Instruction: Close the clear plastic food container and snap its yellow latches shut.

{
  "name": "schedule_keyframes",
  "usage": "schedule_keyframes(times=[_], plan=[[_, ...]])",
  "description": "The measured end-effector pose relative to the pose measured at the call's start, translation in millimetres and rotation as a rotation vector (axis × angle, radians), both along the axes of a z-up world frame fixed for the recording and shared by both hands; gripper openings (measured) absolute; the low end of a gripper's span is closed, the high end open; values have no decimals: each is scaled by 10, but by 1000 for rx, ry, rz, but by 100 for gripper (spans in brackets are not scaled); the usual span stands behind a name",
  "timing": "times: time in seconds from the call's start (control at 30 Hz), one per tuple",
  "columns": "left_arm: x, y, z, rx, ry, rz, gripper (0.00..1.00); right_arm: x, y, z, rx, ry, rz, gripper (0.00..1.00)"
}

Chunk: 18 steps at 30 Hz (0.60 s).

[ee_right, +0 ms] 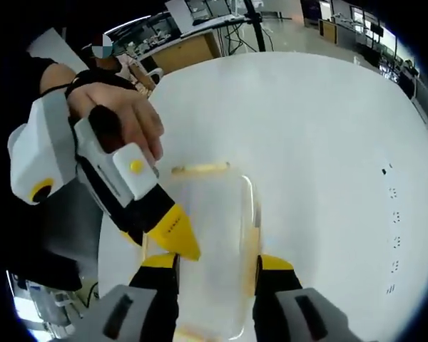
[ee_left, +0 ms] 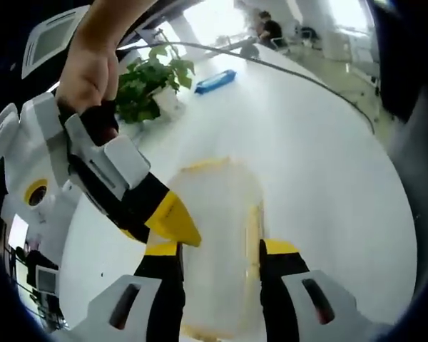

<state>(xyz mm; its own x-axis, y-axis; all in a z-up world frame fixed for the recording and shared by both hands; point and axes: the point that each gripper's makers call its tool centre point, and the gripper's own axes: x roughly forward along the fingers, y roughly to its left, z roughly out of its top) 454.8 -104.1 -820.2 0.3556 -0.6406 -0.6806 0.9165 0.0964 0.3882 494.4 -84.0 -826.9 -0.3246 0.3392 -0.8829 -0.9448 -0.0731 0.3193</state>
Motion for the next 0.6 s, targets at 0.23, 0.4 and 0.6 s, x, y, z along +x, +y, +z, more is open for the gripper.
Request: schedule_keyframes(times=[0.23, 0.4, 0.6], plan=[[-53, 14, 26, -20, -1, -69, 40, 9, -2, 8, 15, 56, -49, 42], [-128, 62, 21, 8, 87, -58, 48, 32, -21, 91, 45, -15, 57, 44], [-154, 129, 111, 26, 79, -53, 49, 30, -49, 167, 38, -39, 42, 49]])
